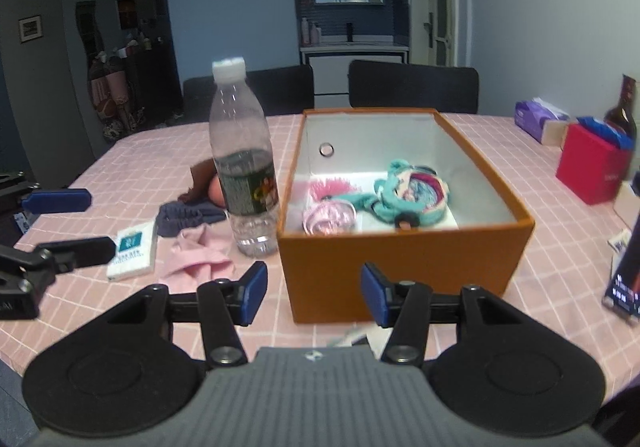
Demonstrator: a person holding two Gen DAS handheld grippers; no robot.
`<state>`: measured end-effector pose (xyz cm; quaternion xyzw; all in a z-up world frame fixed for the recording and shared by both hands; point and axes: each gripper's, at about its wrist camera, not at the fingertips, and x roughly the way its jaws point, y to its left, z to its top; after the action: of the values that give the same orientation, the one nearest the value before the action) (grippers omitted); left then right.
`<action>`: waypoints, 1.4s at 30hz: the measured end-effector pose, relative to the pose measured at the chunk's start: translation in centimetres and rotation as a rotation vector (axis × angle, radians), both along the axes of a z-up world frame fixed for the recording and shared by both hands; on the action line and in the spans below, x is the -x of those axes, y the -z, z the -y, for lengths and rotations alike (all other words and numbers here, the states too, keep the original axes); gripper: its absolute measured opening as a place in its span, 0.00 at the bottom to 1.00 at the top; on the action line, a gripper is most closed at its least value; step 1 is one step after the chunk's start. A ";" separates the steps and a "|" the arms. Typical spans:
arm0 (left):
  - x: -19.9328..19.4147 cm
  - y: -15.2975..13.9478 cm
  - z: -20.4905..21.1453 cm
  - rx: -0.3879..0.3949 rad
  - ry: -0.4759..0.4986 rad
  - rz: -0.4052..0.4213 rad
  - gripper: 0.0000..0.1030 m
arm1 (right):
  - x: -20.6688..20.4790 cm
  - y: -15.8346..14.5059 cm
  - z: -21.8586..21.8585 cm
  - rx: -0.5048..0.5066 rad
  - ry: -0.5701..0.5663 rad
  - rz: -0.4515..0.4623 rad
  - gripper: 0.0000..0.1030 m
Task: Organize soft objects
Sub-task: 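Withdraw both tools from the orange box back toward the table items, then close the right tool on the white-and-teal plush while the left tool reaches the white tissue pack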
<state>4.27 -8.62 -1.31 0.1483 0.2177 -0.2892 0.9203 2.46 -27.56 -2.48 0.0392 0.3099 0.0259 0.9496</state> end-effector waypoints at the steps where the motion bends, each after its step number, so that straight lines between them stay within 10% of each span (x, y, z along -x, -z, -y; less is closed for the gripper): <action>1: 0.0 0.5 -0.3 0.005 -0.004 -0.009 0.73 | 0.3 0.8 0.0 -0.001 0.011 -0.010 0.54; 24: -2.4 7.4 -4.0 0.040 -0.188 -0.191 0.72 | -2.6 9.3 0.4 0.052 0.149 -0.130 0.81; 35: -3.8 7.1 -5.0 -0.004 -0.242 -0.166 0.72 | -3.1 9.7 -1.9 0.183 0.092 -0.137 0.51; 42: -4.8 7.0 -6.5 0.003 -0.313 -0.177 0.73 | -2.8 8.0 -5.0 0.130 -0.069 -0.103 0.49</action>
<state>9.12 -2.16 -8.29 0.0854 0.3179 -0.1544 0.9316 5.29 -22.59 -10.48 -0.0316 0.3603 0.0362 0.9316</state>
